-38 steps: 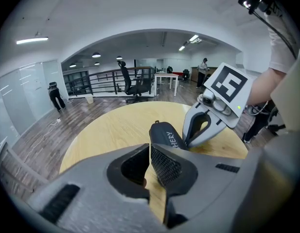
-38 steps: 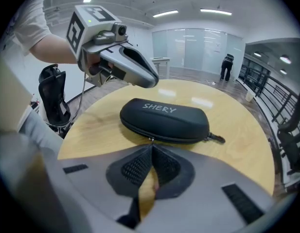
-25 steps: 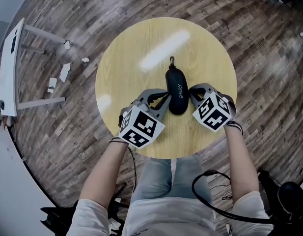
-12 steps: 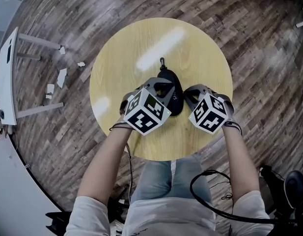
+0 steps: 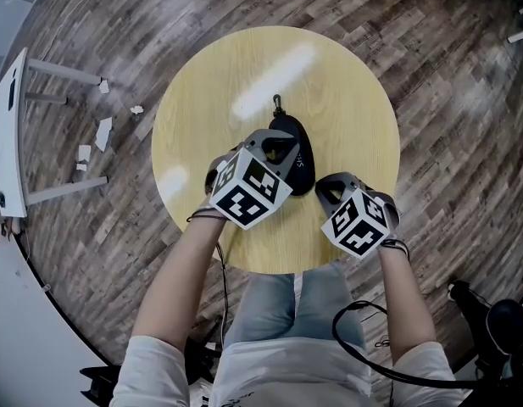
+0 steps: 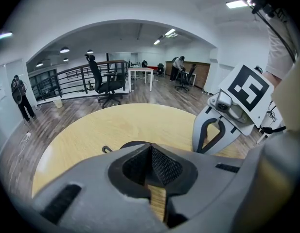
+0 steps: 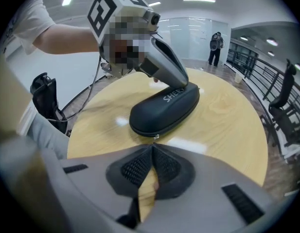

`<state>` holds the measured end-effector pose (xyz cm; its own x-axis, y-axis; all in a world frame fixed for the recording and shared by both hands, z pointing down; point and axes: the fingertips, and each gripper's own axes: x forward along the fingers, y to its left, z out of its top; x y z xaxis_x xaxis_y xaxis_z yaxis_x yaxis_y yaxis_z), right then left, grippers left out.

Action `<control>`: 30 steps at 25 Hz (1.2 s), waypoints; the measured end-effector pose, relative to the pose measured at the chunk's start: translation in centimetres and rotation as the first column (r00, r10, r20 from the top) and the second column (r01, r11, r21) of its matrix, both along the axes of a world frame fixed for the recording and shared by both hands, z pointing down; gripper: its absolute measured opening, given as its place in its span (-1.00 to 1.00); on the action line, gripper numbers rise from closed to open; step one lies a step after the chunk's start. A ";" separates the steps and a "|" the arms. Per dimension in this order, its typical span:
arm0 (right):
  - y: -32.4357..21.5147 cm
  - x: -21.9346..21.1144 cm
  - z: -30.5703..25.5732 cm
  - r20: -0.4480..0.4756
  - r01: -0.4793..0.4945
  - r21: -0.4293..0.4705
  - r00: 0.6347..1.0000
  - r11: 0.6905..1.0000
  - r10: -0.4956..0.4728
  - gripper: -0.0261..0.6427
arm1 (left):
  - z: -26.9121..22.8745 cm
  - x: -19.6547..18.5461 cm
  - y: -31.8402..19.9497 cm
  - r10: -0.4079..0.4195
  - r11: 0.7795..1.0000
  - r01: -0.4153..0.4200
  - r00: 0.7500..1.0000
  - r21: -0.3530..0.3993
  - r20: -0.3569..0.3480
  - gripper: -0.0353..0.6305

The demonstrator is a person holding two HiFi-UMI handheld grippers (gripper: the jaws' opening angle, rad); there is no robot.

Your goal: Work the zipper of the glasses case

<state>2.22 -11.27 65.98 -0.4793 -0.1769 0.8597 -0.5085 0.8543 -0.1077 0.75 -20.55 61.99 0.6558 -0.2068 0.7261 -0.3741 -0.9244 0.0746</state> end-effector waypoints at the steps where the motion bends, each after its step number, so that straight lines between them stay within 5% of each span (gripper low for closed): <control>1: 0.5 -0.2 -0.1 0.008 -0.020 -0.006 1.000 1.000 0.020 -0.92 | 0.0 0.0 0.0 0.001 1.000 -0.001 1.000 0.001 -0.001 -0.88; 9: 2.7 -3.7 -0.4 0.079 -0.194 -0.042 0.977 0.980 0.197 -0.92 | -0.1 -0.2 0.0 0.019 1.000 -0.019 1.000 0.002 -0.003 -0.88; 17: 2.0 -5.8 -0.3 0.115 -0.417 -0.056 0.900 0.907 0.421 -0.92 | -0.1 -0.2 0.0 0.042 0.999 -0.042 0.999 -0.007 -0.009 -0.88; 20: 1.9 -6.4 -0.3 0.141 -0.534 -0.068 0.831 0.843 0.538 -0.92 | -0.1 -0.2 0.1 0.046 0.999 -0.046 0.999 -0.010 -0.013 -0.88; 26: 1.5 -7.7 -0.1 0.166 -0.744 -0.078 0.646 0.663 0.745 -0.92 | -0.1 -0.4 0.2 0.065 0.998 -0.065 0.998 -0.013 -0.026 -0.88; 30: 0.6 -9.1 0.1 0.195 -0.798 -0.112 0.567 0.593 0.800 -0.92 | 0.0 -0.6 0.1 0.067 0.998 -0.068 0.997 -0.014 -0.035 -0.88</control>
<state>-6.85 -10.63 66.09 -0.3071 -0.5673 0.7641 -0.9477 0.1092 -0.2998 0.18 -20.46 61.94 0.6929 -0.1503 0.7052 -0.3077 -0.9461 0.1007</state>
